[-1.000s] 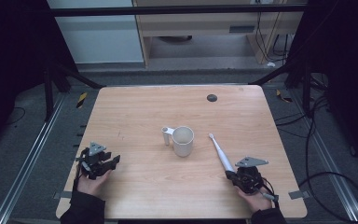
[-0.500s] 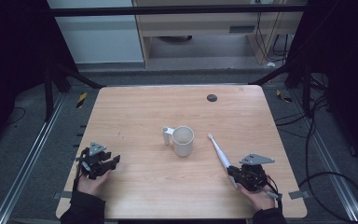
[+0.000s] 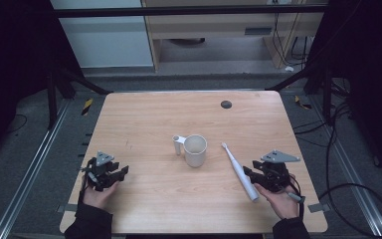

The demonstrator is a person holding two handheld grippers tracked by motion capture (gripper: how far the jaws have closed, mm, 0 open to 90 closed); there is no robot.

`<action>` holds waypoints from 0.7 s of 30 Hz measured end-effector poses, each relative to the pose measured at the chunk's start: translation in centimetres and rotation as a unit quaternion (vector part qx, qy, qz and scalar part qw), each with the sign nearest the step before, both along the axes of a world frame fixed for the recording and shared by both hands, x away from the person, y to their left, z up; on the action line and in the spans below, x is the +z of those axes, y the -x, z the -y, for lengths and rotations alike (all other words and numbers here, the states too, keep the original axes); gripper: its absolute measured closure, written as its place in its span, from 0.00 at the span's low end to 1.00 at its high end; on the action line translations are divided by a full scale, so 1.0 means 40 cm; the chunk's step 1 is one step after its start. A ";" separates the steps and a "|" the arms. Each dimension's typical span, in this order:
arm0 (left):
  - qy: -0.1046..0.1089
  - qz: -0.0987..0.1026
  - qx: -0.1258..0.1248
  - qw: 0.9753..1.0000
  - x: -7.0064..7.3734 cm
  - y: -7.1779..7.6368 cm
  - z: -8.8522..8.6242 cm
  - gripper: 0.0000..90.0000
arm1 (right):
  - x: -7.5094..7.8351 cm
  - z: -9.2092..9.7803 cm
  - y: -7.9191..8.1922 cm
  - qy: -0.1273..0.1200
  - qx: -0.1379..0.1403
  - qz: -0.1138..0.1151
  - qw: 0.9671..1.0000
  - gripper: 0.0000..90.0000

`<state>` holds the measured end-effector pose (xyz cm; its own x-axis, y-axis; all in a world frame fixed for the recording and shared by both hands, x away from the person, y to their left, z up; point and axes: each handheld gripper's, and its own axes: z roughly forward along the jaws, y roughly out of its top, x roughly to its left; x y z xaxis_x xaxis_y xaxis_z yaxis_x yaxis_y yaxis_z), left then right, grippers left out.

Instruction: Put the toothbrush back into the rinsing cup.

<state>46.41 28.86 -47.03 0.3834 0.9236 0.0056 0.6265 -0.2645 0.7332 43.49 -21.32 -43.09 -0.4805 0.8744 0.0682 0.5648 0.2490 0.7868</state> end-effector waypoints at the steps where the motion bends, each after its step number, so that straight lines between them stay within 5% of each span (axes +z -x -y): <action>1: 0.000 0.000 0.000 1.000 0.000 0.000 0.000 0.61 | 0.001 -0.005 -0.007 0.003 -0.002 -0.003 1.000 0.60; 9: 0.002 0.000 -0.001 1.000 -0.001 -0.001 0.001 0.61 | 0.014 -0.038 -0.052 0.027 -0.011 -0.015 0.999 0.53; 12: 0.001 0.000 -0.001 1.000 -0.001 -0.001 0.001 0.60 | 0.014 -0.048 -0.069 0.048 -0.016 0.001 0.999 0.52; 16: 0.000 -0.001 -0.002 1.000 -0.002 -0.001 0.001 0.60 | 0.022 -0.056 -0.093 0.040 -0.022 -0.039 0.998 0.54; 21: 0.000 -0.002 -0.002 1.000 -0.003 -0.002 0.001 0.60 | 0.028 -0.070 -0.118 0.047 -0.027 -0.016 0.998 0.53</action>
<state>46.48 28.83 -47.13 0.3879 0.9217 0.0044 0.6276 -0.2676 0.7311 48.19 -18.54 -41.99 -0.4314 0.9022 -0.0006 0.6039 0.2893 0.7427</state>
